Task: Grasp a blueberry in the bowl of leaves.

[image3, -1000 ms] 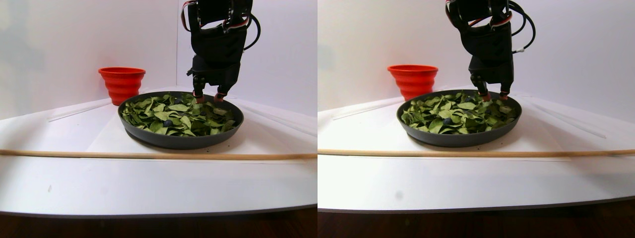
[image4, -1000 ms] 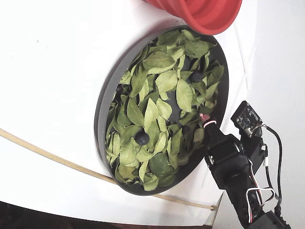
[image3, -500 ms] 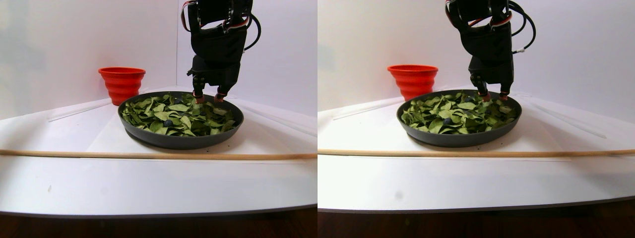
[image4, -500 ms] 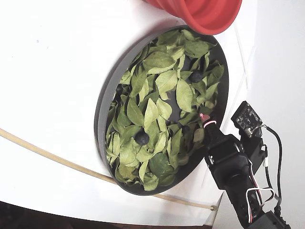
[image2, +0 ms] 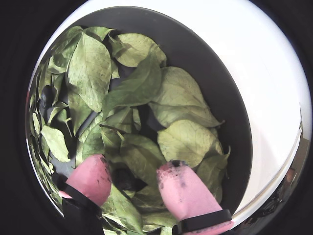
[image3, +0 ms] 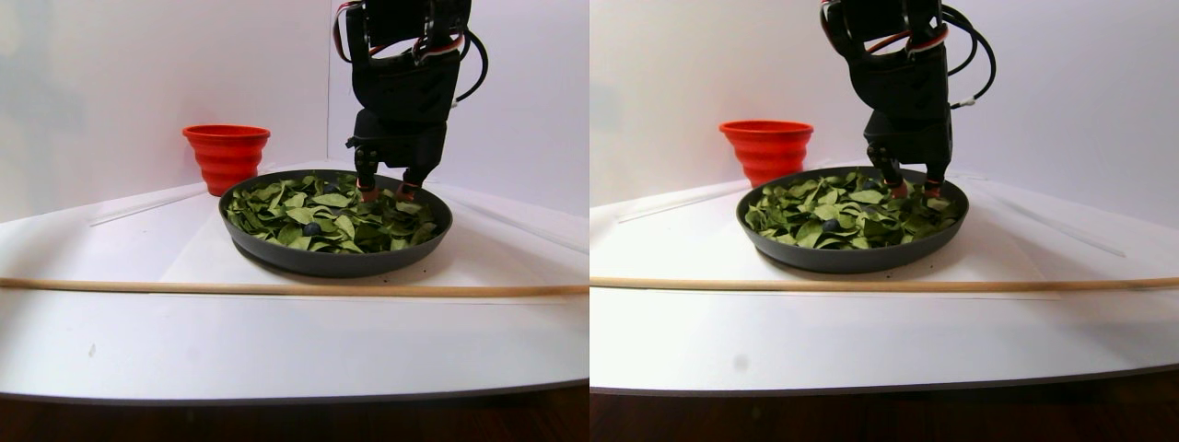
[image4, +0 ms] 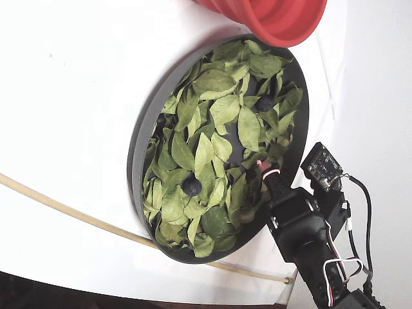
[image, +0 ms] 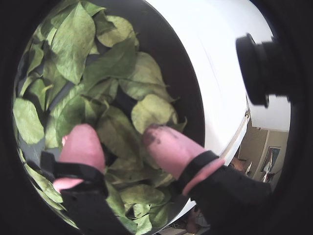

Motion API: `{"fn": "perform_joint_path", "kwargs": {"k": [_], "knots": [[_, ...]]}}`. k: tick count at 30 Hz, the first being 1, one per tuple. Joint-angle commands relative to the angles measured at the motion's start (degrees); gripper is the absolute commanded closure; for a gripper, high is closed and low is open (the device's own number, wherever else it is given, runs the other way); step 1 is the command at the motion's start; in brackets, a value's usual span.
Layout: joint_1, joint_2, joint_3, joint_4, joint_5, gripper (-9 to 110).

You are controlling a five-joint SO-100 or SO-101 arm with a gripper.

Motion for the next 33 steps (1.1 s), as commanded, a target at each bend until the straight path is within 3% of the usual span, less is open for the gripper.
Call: {"fn": "perform_joint_path", "kwargs": {"k": [1,33], "knots": [[-0.1,5.0,0.1,-0.4,0.8,83],[-1.2,1.2,-0.5,-0.4,7.3,83]]}}
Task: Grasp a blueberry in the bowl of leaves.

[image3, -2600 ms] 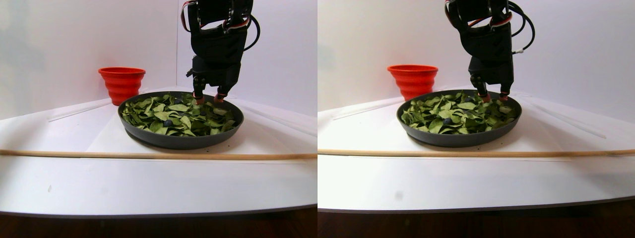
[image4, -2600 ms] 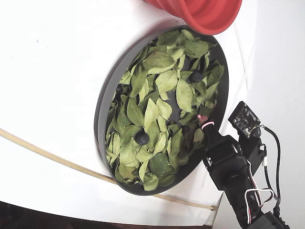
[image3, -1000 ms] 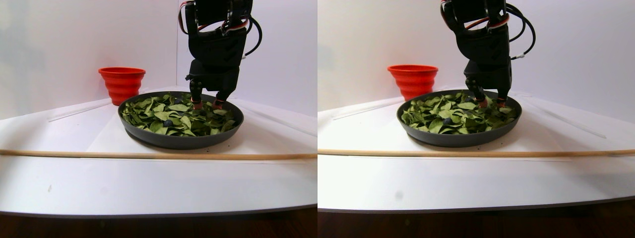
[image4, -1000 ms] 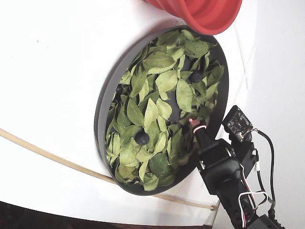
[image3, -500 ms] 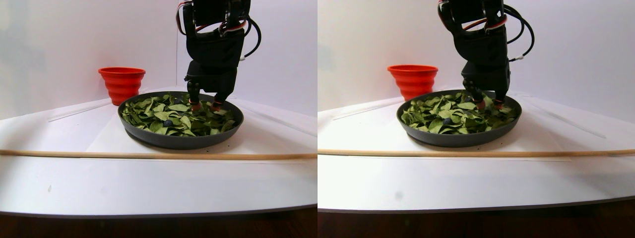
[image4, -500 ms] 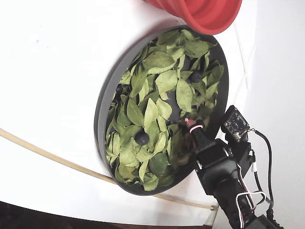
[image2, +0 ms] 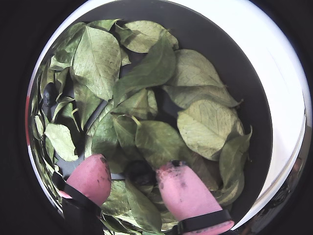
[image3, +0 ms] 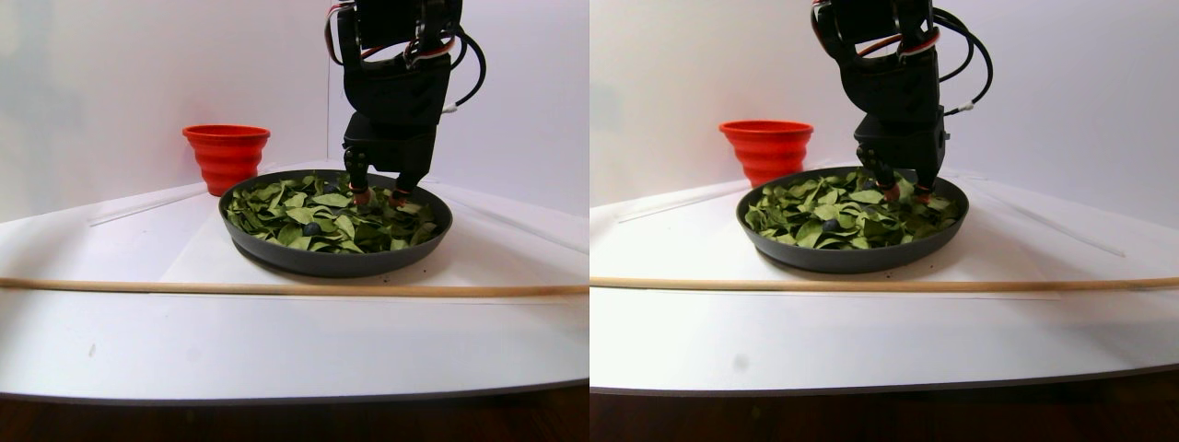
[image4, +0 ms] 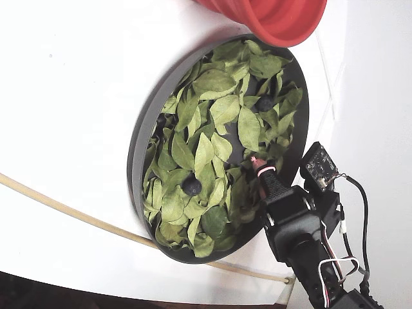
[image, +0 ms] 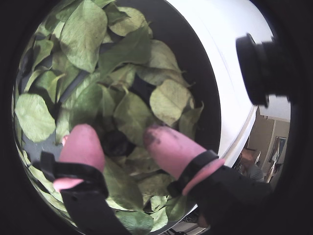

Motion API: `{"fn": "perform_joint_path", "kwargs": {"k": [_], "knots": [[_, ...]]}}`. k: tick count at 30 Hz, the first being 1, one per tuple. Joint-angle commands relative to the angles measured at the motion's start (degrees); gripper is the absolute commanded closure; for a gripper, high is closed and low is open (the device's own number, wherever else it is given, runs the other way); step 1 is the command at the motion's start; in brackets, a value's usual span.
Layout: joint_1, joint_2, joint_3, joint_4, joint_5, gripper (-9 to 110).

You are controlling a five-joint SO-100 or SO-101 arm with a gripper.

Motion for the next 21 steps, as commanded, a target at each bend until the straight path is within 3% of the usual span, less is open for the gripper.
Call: {"fn": "perform_joint_path", "kwargs": {"k": [1,21], "knots": [[0.1,1.2,-1.6,-0.5,0.7,83],[0.9,-1.5,0.4,-4.0,1.7,83]]}}
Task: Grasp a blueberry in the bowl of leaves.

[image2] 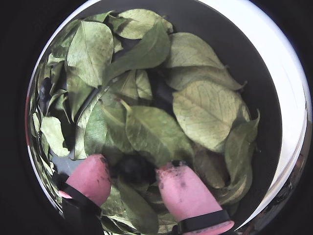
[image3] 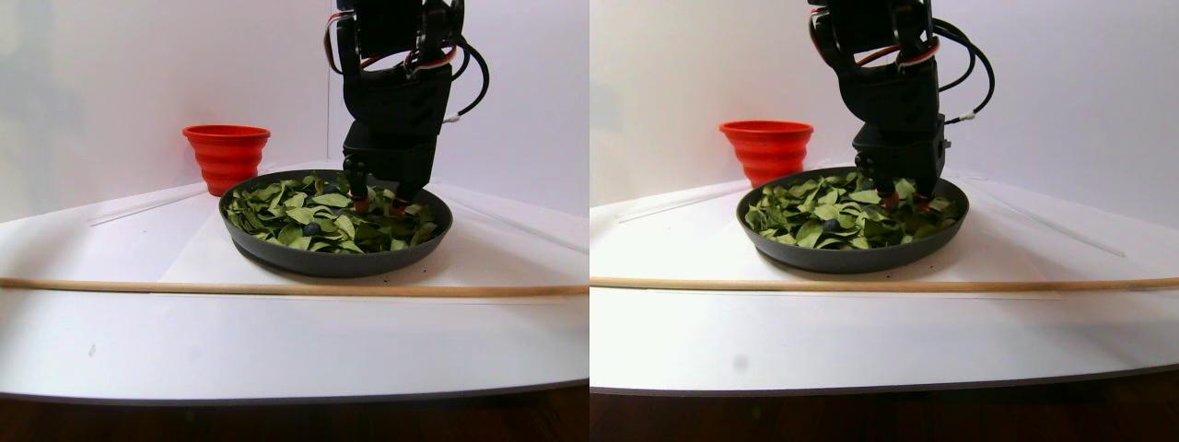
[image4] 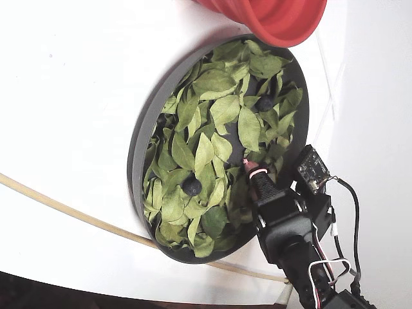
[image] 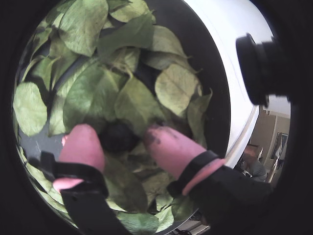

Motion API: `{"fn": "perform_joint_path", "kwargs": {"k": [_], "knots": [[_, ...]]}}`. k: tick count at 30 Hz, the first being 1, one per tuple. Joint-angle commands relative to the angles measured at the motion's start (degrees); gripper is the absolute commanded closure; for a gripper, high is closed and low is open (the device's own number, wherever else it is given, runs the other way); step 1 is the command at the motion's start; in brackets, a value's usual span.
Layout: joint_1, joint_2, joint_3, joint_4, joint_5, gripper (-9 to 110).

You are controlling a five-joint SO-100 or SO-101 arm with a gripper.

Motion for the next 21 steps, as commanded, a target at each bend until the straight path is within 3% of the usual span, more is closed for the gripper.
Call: {"fn": "perform_joint_path", "kwargs": {"k": [1,21], "knots": [[1.0,0.5,-0.3,-1.8,0.6,83],[0.7,-4.0,-1.3,-4.0,2.1,85]]}}
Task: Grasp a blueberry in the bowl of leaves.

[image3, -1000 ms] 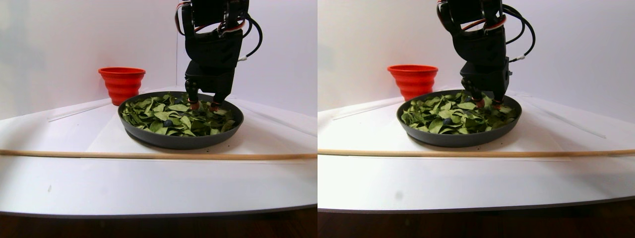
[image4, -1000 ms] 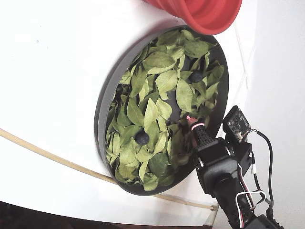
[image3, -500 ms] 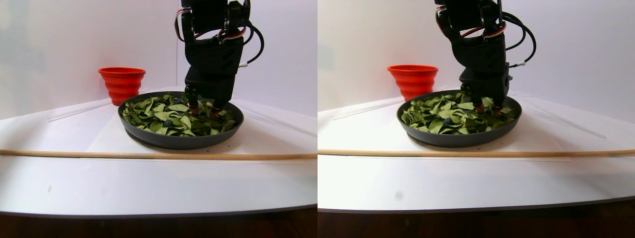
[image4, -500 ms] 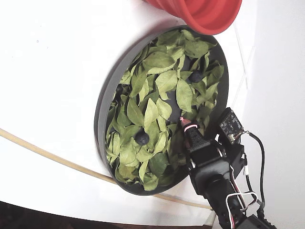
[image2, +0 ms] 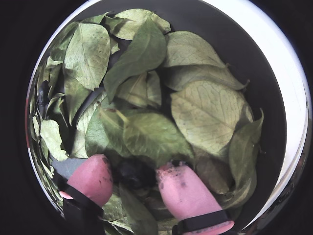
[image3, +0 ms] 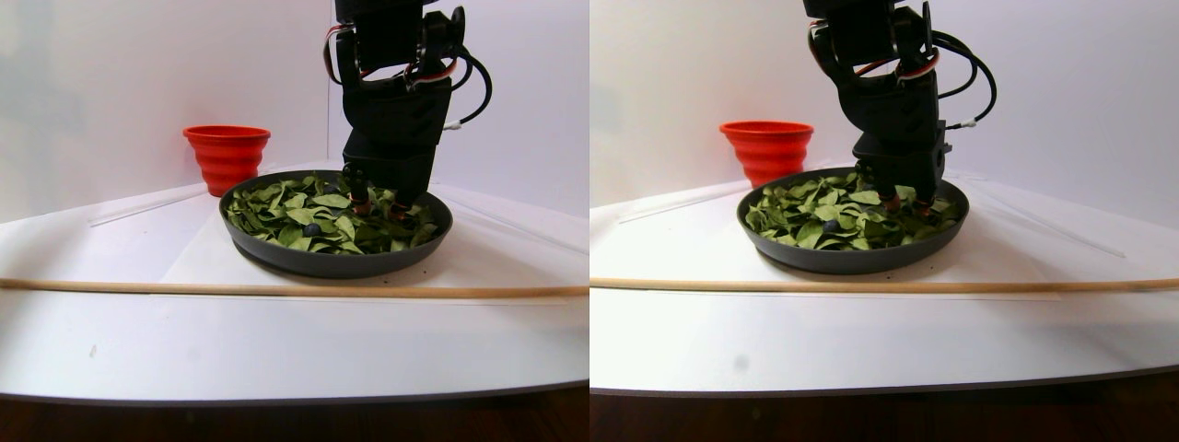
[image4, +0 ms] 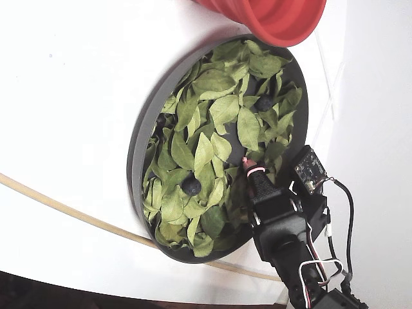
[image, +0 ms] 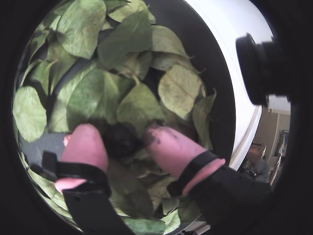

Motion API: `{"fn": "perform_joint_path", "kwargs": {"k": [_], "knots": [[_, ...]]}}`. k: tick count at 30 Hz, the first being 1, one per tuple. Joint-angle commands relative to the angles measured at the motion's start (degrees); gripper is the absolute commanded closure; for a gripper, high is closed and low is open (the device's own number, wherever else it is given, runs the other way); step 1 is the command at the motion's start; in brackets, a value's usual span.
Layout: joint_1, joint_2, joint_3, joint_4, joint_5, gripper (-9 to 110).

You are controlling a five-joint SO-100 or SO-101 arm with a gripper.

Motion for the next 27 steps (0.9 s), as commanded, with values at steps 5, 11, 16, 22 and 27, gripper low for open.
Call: {"fn": "perform_joint_path", "kwargs": {"k": [5,11,16,22,27], "knots": [[0.5,-0.5,-0.4,-0.4,1.1,86],[0.2,-0.1,1.5,-1.1,1.2,86],[-0.1,0.6,2.8,-1.1,1.3,86],[-0.2,1.1,3.8,-1.1,1.3,85],[-0.4,1.6,4.8,-1.1,1.3,85]]}}
